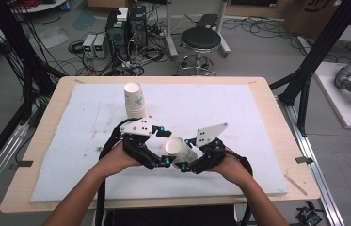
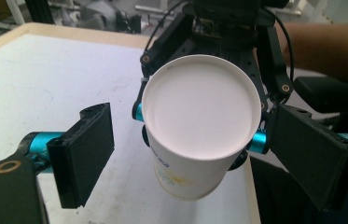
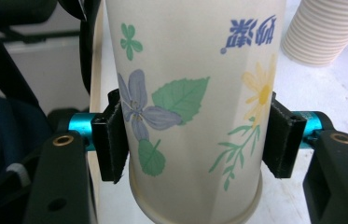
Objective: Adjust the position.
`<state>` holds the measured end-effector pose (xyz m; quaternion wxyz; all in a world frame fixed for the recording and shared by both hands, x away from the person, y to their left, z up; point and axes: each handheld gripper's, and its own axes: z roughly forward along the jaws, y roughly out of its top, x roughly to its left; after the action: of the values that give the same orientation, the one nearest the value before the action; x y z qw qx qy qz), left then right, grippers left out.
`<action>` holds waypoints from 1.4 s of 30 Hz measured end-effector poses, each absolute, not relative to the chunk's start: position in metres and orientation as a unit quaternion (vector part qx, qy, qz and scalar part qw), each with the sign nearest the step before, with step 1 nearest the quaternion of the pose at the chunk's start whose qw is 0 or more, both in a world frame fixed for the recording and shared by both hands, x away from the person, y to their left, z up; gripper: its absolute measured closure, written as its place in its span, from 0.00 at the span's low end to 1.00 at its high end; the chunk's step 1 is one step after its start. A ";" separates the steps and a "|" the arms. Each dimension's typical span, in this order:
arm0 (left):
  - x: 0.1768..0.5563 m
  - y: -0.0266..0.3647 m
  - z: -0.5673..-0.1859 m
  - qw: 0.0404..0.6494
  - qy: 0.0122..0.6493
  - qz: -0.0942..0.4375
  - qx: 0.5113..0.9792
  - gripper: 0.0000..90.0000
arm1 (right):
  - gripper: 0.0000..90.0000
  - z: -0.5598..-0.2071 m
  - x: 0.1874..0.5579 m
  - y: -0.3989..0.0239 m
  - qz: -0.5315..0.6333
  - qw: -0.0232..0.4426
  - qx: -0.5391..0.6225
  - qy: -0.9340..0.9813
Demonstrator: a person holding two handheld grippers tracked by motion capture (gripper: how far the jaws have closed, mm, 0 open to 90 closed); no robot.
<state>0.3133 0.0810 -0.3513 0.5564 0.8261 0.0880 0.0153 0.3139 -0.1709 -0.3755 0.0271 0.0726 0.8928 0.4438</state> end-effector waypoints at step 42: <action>0.315 0.062 -0.365 0.456 0.044 -0.018 0.889 0.40 | 0.39 -0.371 0.309 -0.140 0.250 0.032 0.026 0.967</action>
<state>0.3148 0.0619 -0.3647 0.4561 0.8886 0.0442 -0.0181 0.3088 -0.1403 -0.3710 0.0323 0.0265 0.9672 0.2505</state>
